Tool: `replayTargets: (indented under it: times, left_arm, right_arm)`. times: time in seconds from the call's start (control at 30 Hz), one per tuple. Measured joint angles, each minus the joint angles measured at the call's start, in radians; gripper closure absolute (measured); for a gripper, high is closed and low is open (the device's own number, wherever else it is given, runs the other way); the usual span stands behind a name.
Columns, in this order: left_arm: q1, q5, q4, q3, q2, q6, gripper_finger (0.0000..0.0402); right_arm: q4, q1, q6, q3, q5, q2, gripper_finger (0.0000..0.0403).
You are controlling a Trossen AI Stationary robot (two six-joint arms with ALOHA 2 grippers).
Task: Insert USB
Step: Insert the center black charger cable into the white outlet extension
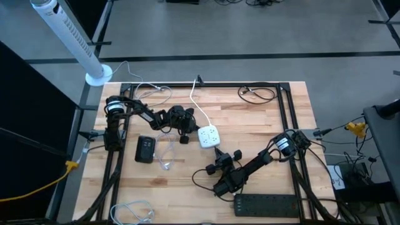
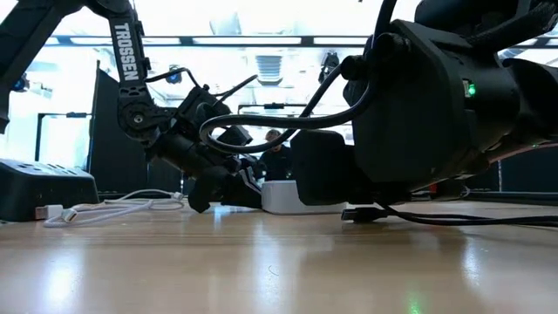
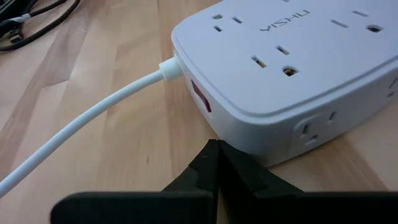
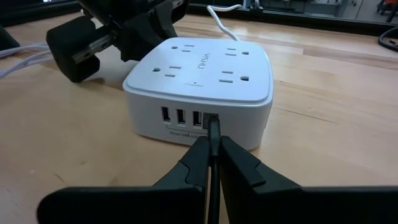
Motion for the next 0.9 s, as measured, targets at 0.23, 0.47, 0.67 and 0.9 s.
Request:
replayTargets:
  times: [0.23, 0.47, 0.67, 0.9]
  left_arm:
    - [-0.006, 0.045, -0.005, -0.001, 0.0, 0.009, 0.0402]
    - [-0.009, 0.081, -0.011, -0.001, 0.0, 0.026, 0.0402]
    - [-0.009, 0.089, -0.012, -0.002, 0.0, 0.026, 0.0402]
    - [-0.012, 0.051, -0.012, -0.003, 0.0, 0.023, 0.0402]
  right_arm:
    - [0.0, 0.0, -0.032, 0.0, 0.0, 0.0, 0.0391]
    - [0.001, -0.002, -0.055, 0.0, -0.001, 0.0, 0.0391]
    - [0.001, -0.002, -0.077, 0.0, -0.007, 0.0, 0.0391]
    - [0.0, -0.002, -0.103, 0.0, -0.045, -0.003, 0.0388]
